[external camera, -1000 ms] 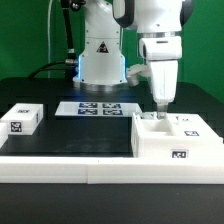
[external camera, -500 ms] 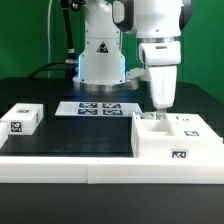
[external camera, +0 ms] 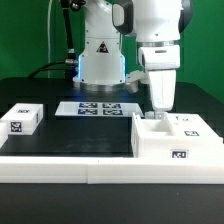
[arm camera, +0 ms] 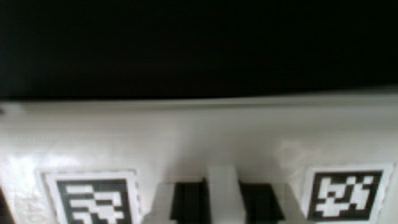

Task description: Assemble cabinet

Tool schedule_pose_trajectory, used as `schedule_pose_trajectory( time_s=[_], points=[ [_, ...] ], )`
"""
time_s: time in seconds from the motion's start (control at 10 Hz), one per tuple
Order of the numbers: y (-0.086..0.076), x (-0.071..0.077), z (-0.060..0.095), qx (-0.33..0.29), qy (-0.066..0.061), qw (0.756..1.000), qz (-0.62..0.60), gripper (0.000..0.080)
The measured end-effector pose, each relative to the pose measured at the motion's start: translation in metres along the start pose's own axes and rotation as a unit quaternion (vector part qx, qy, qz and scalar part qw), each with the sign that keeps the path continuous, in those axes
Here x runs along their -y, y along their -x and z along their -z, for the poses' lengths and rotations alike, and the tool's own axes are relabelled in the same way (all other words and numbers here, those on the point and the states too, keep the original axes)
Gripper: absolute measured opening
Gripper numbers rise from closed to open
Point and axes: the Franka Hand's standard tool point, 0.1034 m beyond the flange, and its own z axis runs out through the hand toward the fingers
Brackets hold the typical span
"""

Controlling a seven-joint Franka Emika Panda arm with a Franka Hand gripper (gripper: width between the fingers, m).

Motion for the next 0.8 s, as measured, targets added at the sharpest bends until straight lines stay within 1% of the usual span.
schedule_pose_trajectory(
  time_s=[0.5, 0.6, 0.7, 0.8],
  points=[
    [0.000, 0.000, 0.000, 0.000, 0.000, 1.000, 0.000, 0.0068],
    [0.001, 0.000, 0.002, 0.002, -0.002, 1.000, -0.001, 0.0068],
    [0.003, 0.000, 0.011, 0.010, -0.004, 1.000, -0.002, 0.0068],
    [0.004, -0.002, 0.021, 0.015, -0.001, 1.000, 0.000, 0.0070]
  ],
)
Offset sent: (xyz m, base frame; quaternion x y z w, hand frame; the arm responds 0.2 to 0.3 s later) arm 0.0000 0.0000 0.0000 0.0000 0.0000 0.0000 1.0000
